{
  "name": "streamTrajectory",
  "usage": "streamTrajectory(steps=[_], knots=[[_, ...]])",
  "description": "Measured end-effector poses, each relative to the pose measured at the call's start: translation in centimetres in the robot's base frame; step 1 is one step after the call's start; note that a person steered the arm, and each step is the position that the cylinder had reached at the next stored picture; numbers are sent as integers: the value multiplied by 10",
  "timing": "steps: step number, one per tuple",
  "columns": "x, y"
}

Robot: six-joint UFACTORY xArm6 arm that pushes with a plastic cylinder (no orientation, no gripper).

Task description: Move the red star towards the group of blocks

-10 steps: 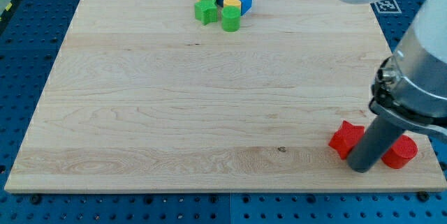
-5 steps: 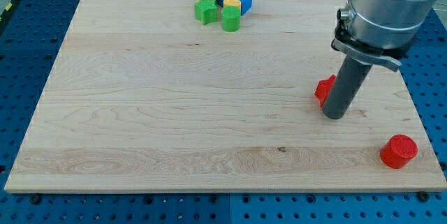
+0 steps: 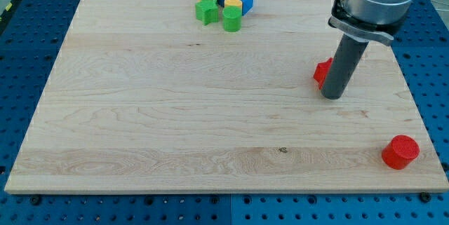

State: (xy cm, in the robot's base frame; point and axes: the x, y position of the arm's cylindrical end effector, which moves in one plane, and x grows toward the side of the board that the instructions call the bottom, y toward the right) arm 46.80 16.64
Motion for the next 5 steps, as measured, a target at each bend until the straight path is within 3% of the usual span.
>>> streamTrajectory(steps=[5], knots=[[-30, 29]])
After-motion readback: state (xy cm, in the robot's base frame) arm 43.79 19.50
